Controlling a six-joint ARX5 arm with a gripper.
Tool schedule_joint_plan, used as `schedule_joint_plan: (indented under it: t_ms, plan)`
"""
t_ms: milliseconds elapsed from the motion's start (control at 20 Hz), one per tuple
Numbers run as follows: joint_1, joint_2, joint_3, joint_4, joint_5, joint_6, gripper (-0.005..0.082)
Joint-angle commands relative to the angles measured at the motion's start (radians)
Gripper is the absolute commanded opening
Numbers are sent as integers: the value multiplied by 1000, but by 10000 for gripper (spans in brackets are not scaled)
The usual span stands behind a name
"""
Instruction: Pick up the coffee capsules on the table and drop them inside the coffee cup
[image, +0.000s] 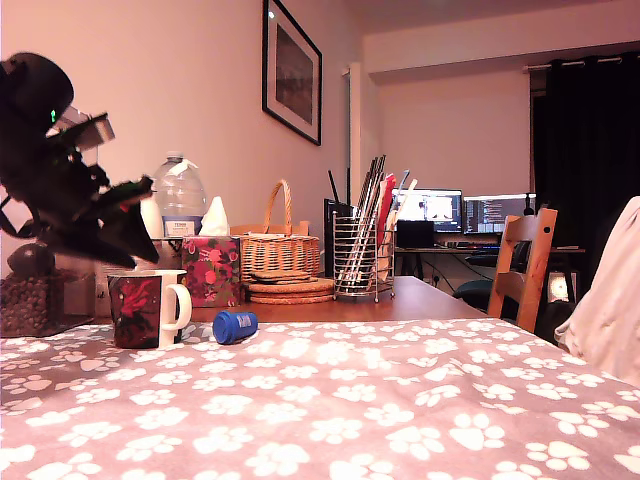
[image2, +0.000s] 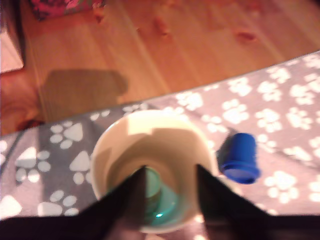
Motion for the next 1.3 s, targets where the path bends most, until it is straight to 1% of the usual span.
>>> schedule_joint_plan:
  t_ms: [0,150,450,850,950,1100,1250]
  plan:
    - [3,-54,7,-2,11,4,-22]
    - [-2,-65,7,-21,60,5,-22]
    - [-56,-77,-5,-9,69,8,-22]
    - [-135,-142,-117,106,67,5,-22]
    - [-151,-164,-154,142,55,2,-22]
    - [-167,-178,-179,145,39,-3,-22]
    - [-182,-183,-195,165,37,-11,-22]
